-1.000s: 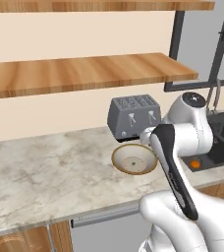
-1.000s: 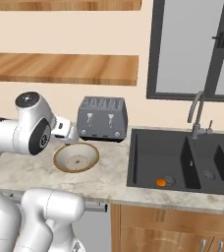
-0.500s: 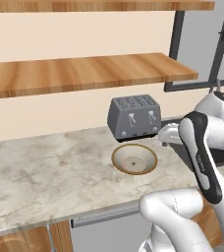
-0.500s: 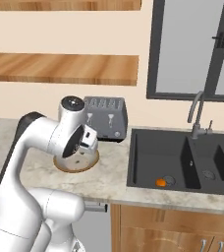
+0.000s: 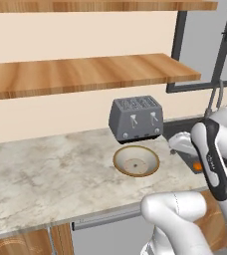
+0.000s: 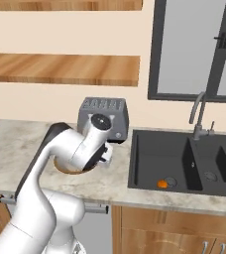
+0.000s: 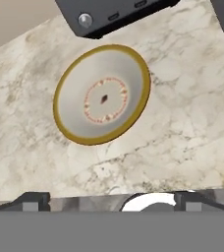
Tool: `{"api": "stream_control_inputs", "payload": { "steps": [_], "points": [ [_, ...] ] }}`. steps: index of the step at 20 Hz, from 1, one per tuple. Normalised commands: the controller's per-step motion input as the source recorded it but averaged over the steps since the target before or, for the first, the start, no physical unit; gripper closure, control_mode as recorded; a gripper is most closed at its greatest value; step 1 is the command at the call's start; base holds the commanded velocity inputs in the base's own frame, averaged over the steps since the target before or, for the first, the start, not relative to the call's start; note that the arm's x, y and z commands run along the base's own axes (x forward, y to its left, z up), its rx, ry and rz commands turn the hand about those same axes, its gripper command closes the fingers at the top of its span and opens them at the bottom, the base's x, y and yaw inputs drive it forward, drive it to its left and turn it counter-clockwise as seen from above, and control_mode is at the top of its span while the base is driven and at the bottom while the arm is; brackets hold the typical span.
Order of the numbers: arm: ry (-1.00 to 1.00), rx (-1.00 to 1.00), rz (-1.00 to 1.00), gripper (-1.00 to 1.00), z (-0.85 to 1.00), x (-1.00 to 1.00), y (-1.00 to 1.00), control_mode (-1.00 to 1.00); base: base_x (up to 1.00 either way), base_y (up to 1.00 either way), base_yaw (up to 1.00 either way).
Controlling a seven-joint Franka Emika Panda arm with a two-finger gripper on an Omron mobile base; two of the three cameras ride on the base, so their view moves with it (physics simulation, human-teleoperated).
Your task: Clear the mugs and bowl far away from the sink.
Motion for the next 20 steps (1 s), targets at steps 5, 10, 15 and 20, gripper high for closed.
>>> {"api": "stream_control_inputs", "payload": {
  "steps": [5,10,15,20],
  "points": [
    [0.04,0.14,-0.05,-1.0,-0.43,0.38,-0.02,-1.0,0.0,0.0,0.0],
    [0.17,0.18,-0.04,-1.0,-0.34,0.41,-0.08,-1.0,0.0,0.0,0.0],
    [0.14,0.07,-0.07,-1.0,-0.26,0.46,0.0,-1.0,0.0,0.0,0.0],
    [0.14,0.03,-0.1,-1.0,-0.24,0.37,0.0,-1.0,0.0,0.0,0.0]
  ]
}}
